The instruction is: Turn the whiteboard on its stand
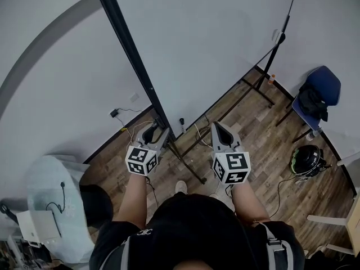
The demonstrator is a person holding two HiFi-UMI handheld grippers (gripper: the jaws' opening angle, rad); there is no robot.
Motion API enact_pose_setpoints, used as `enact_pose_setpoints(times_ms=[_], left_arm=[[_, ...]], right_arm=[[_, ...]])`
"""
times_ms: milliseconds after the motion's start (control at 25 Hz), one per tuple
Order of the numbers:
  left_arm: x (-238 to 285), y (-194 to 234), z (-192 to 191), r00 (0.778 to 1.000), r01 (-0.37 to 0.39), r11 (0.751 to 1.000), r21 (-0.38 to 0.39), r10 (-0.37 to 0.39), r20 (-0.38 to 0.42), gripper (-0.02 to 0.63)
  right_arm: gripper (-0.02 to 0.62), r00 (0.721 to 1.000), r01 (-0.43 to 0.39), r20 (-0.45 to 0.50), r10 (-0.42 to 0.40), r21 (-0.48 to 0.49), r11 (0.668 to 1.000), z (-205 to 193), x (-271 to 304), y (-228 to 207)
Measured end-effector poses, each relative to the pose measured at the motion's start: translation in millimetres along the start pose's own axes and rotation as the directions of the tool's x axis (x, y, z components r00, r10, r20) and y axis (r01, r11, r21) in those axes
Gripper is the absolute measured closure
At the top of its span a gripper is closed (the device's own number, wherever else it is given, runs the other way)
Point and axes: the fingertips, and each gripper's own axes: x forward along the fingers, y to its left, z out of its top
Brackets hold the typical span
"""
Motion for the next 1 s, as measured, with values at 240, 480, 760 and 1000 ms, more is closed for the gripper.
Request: enact_pose_setpoints(times_ms=[240, 480, 760, 1000], left_arm=[[-21, 13, -5, 1.000, -0.031, 0.999, -0.010, 0.031, 0.001, 0.425], [-40, 25, -10, 0.998, -0.069, 0.997, -0.025, 0.069, 0.010, 0.426], [-54, 35, -13, 0.994, -0.105, 0.993, -0.049, 0.106, 0.012, 0.428], [-54, 35, -14, 0.988, -0.155, 0.986, -0.069, 0.155, 0.004, 0.426]], right_arm=[[0.603, 0.998, -0.061, -0.011, 0.061, -0.013, 0.998, -4, 15, 26], [0.603, 0.995, -0.095, -0.025, 0.095, -0.013, 0.995, -9, 23, 39], [0.603, 0.993, -0.117, -0.026, 0.117, -0.021, 0.993, -8, 25, 52], [0.603, 0.993, -0.117, -0.030, 0.116, -0.016, 0.993, -12, 23, 49]])
